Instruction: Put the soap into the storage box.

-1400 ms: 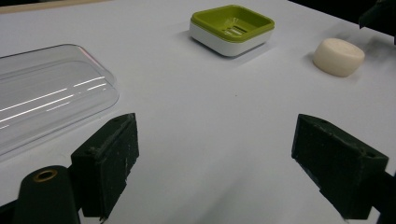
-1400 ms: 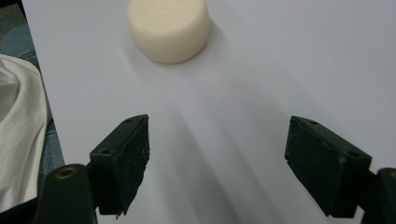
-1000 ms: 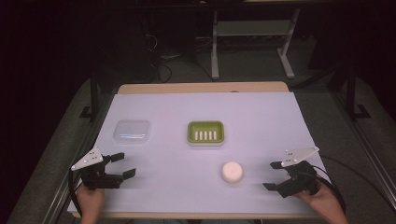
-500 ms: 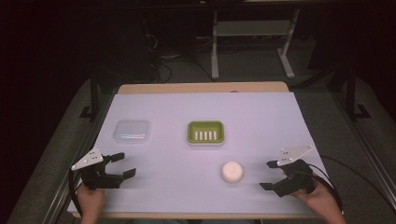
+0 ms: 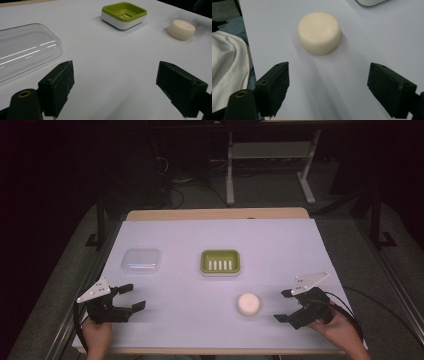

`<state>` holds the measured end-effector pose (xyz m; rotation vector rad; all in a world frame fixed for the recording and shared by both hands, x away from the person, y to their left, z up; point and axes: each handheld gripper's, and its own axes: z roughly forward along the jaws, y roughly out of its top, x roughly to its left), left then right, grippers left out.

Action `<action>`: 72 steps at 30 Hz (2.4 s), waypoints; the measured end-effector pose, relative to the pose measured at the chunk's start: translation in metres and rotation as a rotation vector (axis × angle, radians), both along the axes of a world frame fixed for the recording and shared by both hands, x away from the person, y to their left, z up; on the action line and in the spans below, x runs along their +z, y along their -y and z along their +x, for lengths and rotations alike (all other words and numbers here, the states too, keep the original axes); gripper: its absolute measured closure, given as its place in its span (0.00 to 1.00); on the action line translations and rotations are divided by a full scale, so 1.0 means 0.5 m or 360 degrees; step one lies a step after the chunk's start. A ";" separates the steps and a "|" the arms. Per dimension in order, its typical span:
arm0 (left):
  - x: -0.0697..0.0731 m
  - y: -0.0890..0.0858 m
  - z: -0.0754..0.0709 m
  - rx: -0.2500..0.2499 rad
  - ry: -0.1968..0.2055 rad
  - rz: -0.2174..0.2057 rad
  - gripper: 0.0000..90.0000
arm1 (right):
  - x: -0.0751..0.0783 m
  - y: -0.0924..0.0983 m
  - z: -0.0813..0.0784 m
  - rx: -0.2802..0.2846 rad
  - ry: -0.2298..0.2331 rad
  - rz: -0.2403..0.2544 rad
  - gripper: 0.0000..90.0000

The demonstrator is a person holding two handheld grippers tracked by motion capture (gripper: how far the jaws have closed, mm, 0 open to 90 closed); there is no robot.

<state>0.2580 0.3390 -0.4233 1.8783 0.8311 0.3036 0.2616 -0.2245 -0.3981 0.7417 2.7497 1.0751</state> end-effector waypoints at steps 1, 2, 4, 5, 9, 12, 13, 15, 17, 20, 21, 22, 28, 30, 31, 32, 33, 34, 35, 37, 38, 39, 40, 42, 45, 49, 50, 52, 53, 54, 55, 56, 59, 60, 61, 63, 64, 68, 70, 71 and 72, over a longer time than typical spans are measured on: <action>0.000 0.000 0.000 0.0002 -0.0003 0.0001 0.16 | 0.000 0.000 0.000 0.0000 0.0000 0.0000 0.19; 0.000 0.000 0.000 0.0003 -0.0002 0.0001 0.16 | 0.003 -0.006 0.005 0.0016 -0.0013 -0.0006 0.18; 0.000 0.000 -0.001 0.0008 0.0000 -0.0010 0.16 | 0.004 -0.009 0.007 0.0018 -0.0007 -0.0008 0.18; 0.000 0.000 -0.002 0.0007 0.0000 -0.0006 0.16 | 0.005 -0.012 0.009 0.0028 -0.0015 -0.0011 0.18; 0.000 -0.001 -0.001 0.0008 -0.0004 -0.0005 0.16 | 0.005 -0.023 0.016 0.0039 -0.0035 -0.0034 0.18; 0.000 0.000 -0.001 0.0007 -0.0001 -0.0007 0.16 | 0.003 -0.031 0.021 0.0051 -0.0040 -0.0047 0.17; 0.000 0.000 -0.001 0.0007 -0.0001 -0.0007 0.16 | 0.003 -0.034 0.021 0.0050 -0.0049 -0.0047 0.17; 0.000 -0.001 -0.001 0.0006 -0.0004 -0.0004 0.16 | 0.003 -0.036 0.023 0.0064 -0.0034 -0.0054 0.17; 0.000 -0.001 -0.001 0.0007 -0.0001 -0.0005 0.16 | 0.005 -0.039 0.025 0.0073 -0.0020 -0.0060 0.17; 0.001 -0.002 -0.002 0.0006 0.0003 -0.0005 0.16 | 0.009 -0.045 0.027 0.0082 -0.0017 -0.0058 0.17; 0.001 -0.002 -0.002 0.0006 0.0003 -0.0004 0.16 | 0.011 -0.049 0.028 0.0081 -0.0024 -0.0055 0.17; 0.000 -0.002 -0.002 0.0004 0.0002 -0.0002 0.16 | 0.011 -0.049 0.028 0.0081 -0.0024 -0.0055 0.17; 0.001 -0.002 -0.002 0.0002 0.0004 -0.0003 0.16 | 0.013 -0.065 0.036 0.0114 -0.0007 -0.0071 0.17; 0.001 -0.002 -0.002 0.0003 0.0004 -0.0003 0.16 | 0.014 -0.072 0.038 0.0129 -0.0018 -0.0070 0.17; 0.001 -0.001 -0.002 0.0003 0.0003 -0.0005 0.16 | 0.013 -0.075 0.040 0.0138 -0.0008 -0.0078 0.17; 0.001 -0.001 -0.001 0.0003 0.0002 -0.0007 0.16 | 0.014 -0.081 0.042 0.0141 -0.0010 -0.0085 0.17; 0.001 -0.001 -0.001 -0.0001 0.0002 -0.0001 0.16 | 0.014 -0.081 0.042 0.0141 -0.0010 -0.0085 0.17; 0.001 0.000 -0.002 0.0001 0.0000 -0.0005 0.16 | 0.014 -0.085 0.044 0.0149 -0.0003 -0.0088 0.17; 0.001 0.000 -0.002 0.0000 0.0000 -0.0007 0.16 | 0.013 -0.092 0.046 0.0155 -0.0015 -0.0082 0.17; 0.001 0.000 -0.002 -0.0002 0.0000 -0.0006 0.16 | 0.011 -0.096 0.048 0.0164 -0.0013 -0.0091 0.17; 0.001 0.000 -0.002 -0.0003 0.0001 -0.0004 0.16 | 0.010 -0.100 0.049 0.0171 -0.0014 -0.0100 0.17; 0.001 0.000 -0.002 -0.0004 0.0002 -0.0003 0.16 | 0.008 -0.105 0.052 0.0183 -0.0013 -0.0115 0.17; 0.001 -0.001 -0.002 -0.0002 0.0004 -0.0003 0.16 | 0.005 -0.111 0.054 0.0183 -0.0028 -0.0115 0.17; 0.001 -0.001 -0.002 -0.0003 0.0004 -0.0003 0.16 | 0.004 -0.113 0.057 0.0192 -0.0021 -0.0129 0.17; 0.001 0.000 -0.002 -0.0001 0.0002 -0.0007 0.16 | 0.000 -0.121 0.067 0.0224 -0.0013 -0.0141 0.17; 0.001 -0.001 -0.002 -0.0004 0.0005 -0.0003 0.16 | -0.001 -0.131 0.074 0.0224 -0.0030 -0.0146 0.17; 0.001 -0.002 -0.002 -0.0002 0.0005 -0.0003 0.16 | -0.002 -0.133 0.076 0.0230 -0.0020 -0.0153 0.17; 0.001 -0.002 -0.002 -0.0001 0.0002 -0.0006 0.16 | -0.004 -0.137 0.078 0.0227 -0.0028 -0.0155 0.17; 0.001 -0.002 -0.001 0.0000 0.0001 -0.0007 0.16 | -0.005 -0.138 0.080 0.0227 -0.0031 -0.0162 0.16; 0.001 -0.002 -0.001 0.0000 0.0001 -0.0006 0.16 | -0.007 -0.140 0.083 0.0226 -0.0037 -0.0166 0.16; 0.001 -0.001 -0.001 -0.0003 0.0003 -0.0004 0.16 | -0.007 -0.141 0.084 0.0227 -0.0041 -0.0170 0.16; 0.001 -0.001 -0.002 -0.0005 0.0004 -0.0002 0.16 | -0.007 -0.141 0.084 0.0227 -0.0041 -0.0170 0.16; 0.001 -0.001 -0.001 -0.0001 0.0001 -0.0007 0.16 | -0.010 -0.144 0.086 0.0223 -0.0052 -0.0167 0.16; 0.001 -0.002 -0.001 -0.0001 0.0000 -0.0007 0.16 | -0.010 -0.146 0.087 0.0223 -0.0057 -0.0165 0.16; 0.001 -0.002 -0.001 -0.0002 0.0001 -0.0007 0.16 | -0.012 -0.149 0.087 0.0234 -0.0059 -0.0162 0.16; 0.001 -0.002 -0.001 -0.0003 0.0002 -0.0008 0.16 | -0.013 -0.153 0.087 0.0238 -0.0065 -0.0168 0.16; 0.001 -0.001 -0.001 -0.0005 0.0001 -0.0007 0.16 | -0.015 -0.155 0.088 0.0240 -0.0062 -0.0172 0.16; 0.001 0.000 0.000 -0.0005 0.0003 -0.0015 0.16 | -0.020 -0.160 0.089 0.0241 -0.0064 -0.0194 0.16; 0.001 0.000 0.000 -0.0006 0.0001 -0.0014 0.16 | -0.023 -0.164 0.088 0.0232 -0.0074 -0.0212 0.16; 0.001 0.000 0.000 -0.0008 -0.0001 -0.0013 0.16 | -0.024 -0.165 0.089 0.0229 -0.0071 -0.0218 0.16; 0.000 -0.001 0.001 -0.0010 -0.0002 -0.0008 0.16 | -0.024 -0.166 0.089 0.0216 -0.0071 -0.0225 0.16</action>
